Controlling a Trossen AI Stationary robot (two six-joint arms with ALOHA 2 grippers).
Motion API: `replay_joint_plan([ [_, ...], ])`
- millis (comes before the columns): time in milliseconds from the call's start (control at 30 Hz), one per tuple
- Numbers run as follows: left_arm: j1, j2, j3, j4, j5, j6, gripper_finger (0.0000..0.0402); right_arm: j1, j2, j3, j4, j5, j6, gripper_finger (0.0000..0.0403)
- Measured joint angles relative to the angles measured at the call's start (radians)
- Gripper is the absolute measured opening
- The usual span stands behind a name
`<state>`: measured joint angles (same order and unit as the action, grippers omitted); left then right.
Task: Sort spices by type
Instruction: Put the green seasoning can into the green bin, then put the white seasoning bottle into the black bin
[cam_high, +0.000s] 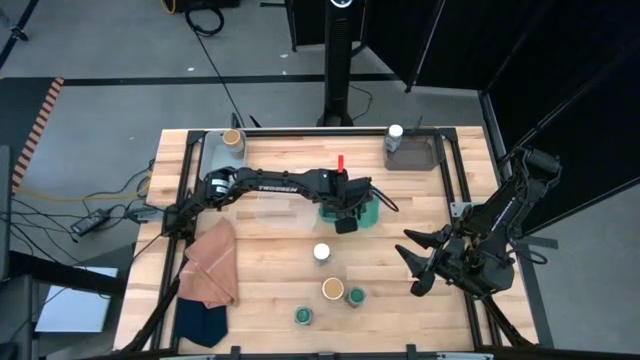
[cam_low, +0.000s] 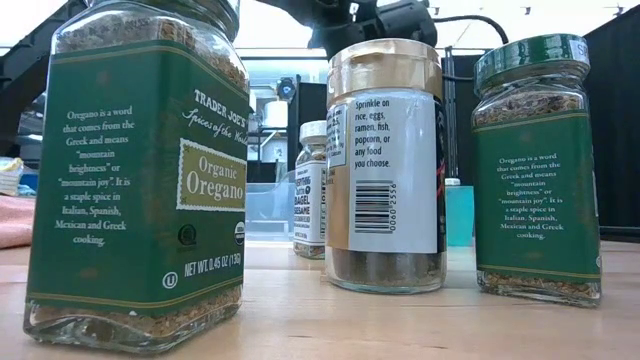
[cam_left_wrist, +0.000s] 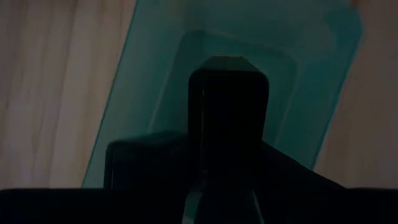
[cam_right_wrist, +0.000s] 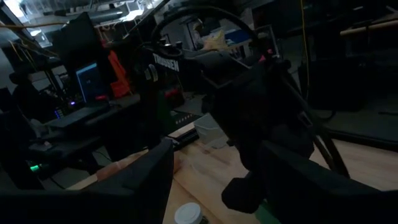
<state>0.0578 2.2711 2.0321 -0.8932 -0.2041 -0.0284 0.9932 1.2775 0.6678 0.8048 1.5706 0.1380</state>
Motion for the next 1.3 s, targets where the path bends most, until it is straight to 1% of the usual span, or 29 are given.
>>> replay_joint_plan([
  [67,-0.001,0.0,0.013,0.012,0.017,0.009,0.0165,0.0,0.0,0.0,0.0,0.0,-0.001,0.0245],
  [400,-0.008,-0.003,0.037,-0.002,0.015,0.028,0.0231,0.0,0.0,0.0,0.0,0.0,-0.009,0.025],
  [500,-0.014,-0.003,0.106,-0.13,0.015,0.028,0.0241,0.0,0.0,0.0,0.0,0.0,-0.009,0.0252],
  [567,-0.024,-0.007,0.196,-0.225,0.012,0.043,0.0244,0.0,0.0,0.0,0.0,0.0,-0.01,0.0252],
  [633,-0.04,-0.009,0.309,-0.354,0.01,0.066,0.0244,0.0,0.0,0.0,0.0,0.0,-0.011,0.0251],
  [667,-0.051,-0.018,0.329,-0.38,0.005,0.076,0.0244,0.0,0.0,0.0,0.0,0.0,-0.017,0.0251],
  [700,-0.062,-0.062,0.301,-0.375,-0.003,0.079,0.0245,0.0,0.0,0.0,0.0,0.001,-0.019,0.0251],
  [767,-0.091,-0.14,0.25,-0.428,-0.009,0.08,0.0245,0.0,0.0,0.0,0.001,0.0,-0.03,0.0251],
  [867,-0.149,-0.238,0.227,-0.532,-0.043,0.079,0.0245,0.0,0.0,0.0,0.0,0.001,-0.033,0.0252],
  [933,-0.195,-0.288,0.203,-0.568,-0.064,0.08,0.0245,0.0,0.001,0.0,-0.002,0.0,-0.04,0.0252],
  [1067,-0.29,-0.379,0.128,-0.554,-0.073,0.077,0.0245,0.0,0.0,0.0,0.0,-0.001,-0.044,0.0251],
  [1133,-0.328,-0.41,0.071,-0.54,-0.071,0.066,0.0245,0.0,0.0,0.0,0.0,-0.001,-0.044,0.0252],
  [1300,-0.391,-0.446,-0.135,-0.377,-0.008,0.05,0.0244,0.0,0.0,0.0,0.002,-0.001,-0.036,0.0252],
])
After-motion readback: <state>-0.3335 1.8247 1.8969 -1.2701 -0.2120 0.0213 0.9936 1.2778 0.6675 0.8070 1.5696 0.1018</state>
